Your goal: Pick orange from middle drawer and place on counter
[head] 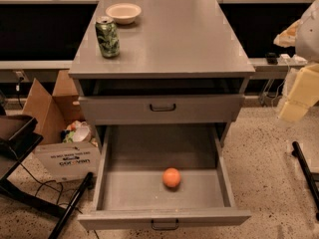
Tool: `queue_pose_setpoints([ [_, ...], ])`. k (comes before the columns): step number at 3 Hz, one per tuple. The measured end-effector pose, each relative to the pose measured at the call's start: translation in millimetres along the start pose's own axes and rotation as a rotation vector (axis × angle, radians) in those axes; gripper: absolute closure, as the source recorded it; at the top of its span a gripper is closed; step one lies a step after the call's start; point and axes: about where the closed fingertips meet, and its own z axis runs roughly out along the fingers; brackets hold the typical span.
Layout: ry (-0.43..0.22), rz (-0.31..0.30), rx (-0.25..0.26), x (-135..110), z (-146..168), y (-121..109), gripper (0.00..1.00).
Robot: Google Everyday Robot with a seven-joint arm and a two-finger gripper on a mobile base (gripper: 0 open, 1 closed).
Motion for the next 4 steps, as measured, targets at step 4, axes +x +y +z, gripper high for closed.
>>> queue_pose_setpoints([
  [4, -0.096, 0.071, -0.083, 1.8, 176.5, 72.6, 0.00],
])
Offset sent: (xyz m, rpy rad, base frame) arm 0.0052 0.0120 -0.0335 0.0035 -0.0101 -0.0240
